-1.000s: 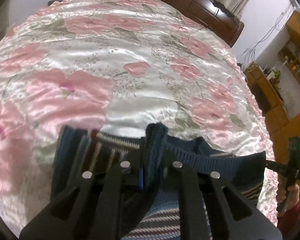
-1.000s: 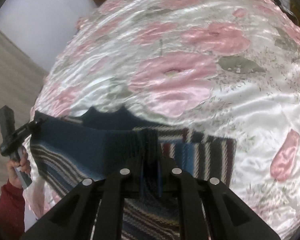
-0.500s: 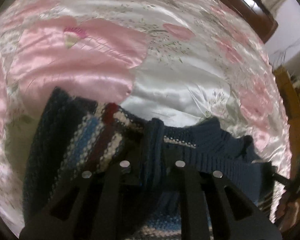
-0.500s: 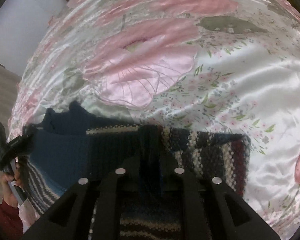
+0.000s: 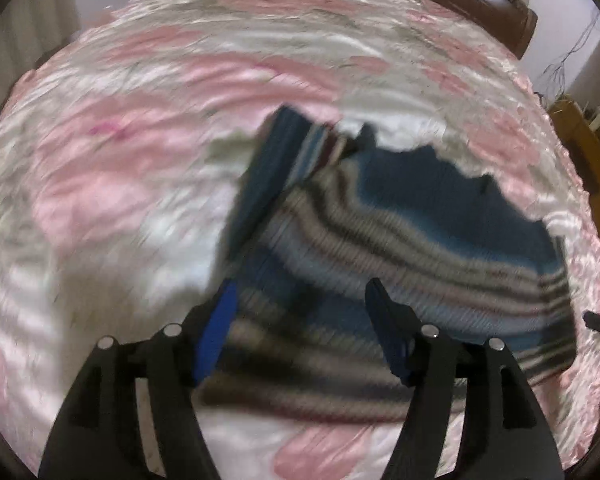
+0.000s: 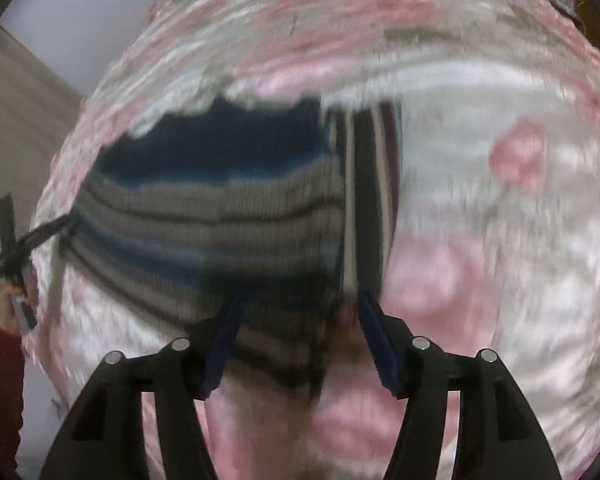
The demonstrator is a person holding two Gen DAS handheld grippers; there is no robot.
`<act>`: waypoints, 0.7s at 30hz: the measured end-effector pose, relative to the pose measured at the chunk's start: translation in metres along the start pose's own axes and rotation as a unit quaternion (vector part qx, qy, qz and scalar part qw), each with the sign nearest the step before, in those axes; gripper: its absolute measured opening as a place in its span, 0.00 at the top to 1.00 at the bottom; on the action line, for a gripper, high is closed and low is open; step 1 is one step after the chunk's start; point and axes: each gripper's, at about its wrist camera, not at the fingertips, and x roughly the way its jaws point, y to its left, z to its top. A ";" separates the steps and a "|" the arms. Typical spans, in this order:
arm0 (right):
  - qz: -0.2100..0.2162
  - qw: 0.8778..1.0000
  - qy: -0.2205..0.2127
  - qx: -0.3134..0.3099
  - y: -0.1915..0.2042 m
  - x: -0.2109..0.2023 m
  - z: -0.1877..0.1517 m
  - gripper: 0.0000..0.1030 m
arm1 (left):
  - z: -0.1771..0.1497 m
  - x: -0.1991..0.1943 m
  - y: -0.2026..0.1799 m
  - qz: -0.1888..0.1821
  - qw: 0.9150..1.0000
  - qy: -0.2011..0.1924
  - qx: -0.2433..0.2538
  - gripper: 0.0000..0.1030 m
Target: Fold small clothes
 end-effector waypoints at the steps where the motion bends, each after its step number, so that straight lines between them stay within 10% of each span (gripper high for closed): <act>1: 0.005 1.000 0.005 0.003 0.000 0.002 -0.008 0.40 | -0.008 0.003 0.003 0.007 1.000 0.005 0.000 0.34; 5: 0.034 0.999 0.023 0.019 -0.001 0.022 -0.033 0.46 | -0.024 0.012 0.010 0.009 1.000 0.012 -0.020 0.34; 10: 0.012 0.999 0.044 0.016 0.007 0.035 -0.030 0.85 | -0.019 0.015 0.004 0.017 1.000 0.015 -0.018 0.45; 21: -0.014 0.998 0.059 0.019 -0.003 0.032 -0.046 0.90 | -0.024 0.022 0.010 0.008 0.999 0.023 -0.027 0.55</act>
